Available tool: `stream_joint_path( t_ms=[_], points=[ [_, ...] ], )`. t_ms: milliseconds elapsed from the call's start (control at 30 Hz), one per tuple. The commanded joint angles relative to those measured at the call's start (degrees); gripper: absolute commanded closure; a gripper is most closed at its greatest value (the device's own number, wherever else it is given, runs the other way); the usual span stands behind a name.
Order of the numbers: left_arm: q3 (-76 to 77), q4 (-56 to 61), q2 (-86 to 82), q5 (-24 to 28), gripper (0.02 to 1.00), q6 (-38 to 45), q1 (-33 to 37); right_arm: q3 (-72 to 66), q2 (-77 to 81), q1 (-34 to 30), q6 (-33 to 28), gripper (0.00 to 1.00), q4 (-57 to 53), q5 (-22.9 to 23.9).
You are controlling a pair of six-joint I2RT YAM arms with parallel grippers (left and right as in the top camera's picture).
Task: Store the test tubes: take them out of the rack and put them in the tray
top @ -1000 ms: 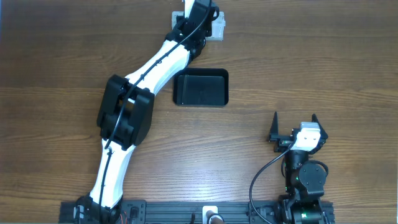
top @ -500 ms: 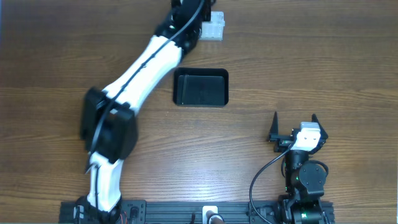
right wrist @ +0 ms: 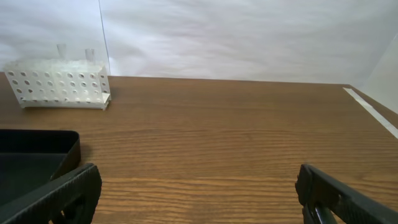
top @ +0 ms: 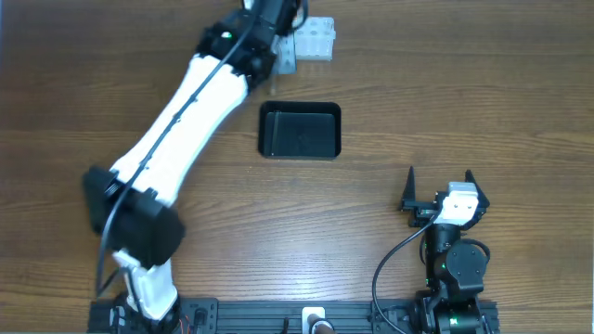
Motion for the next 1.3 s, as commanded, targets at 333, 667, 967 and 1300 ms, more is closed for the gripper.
stream_joint_path(
  t_ms=[333, 667, 967, 1300],
  points=[
    [-0.59, -4.00, 11.23, 7.54, 0.980, -4.59, -1.22, -0.35, -0.52, -0.26, -0.07, 0.007, -0.07, 0.50],
    [-0.59, -4.33, 12.57, 7.61, 0.980, -4.55, -1.42, -0.35, -0.52, -0.26, -0.07, 0.007, -0.07, 0.50],
    [-0.59, -4.09, 15.56, 7.78, 0.978, -4.35, -1.79, -0.35, -0.52, -0.26, -0.07, 0.009, -0.09, 0.50],
    [-0.59, -3.45, 15.72, 7.78, 0.755, -4.35, -1.79, -0.35, -0.52, -0.26, -0.07, 0.007, -0.09, 0.50]
  ],
)
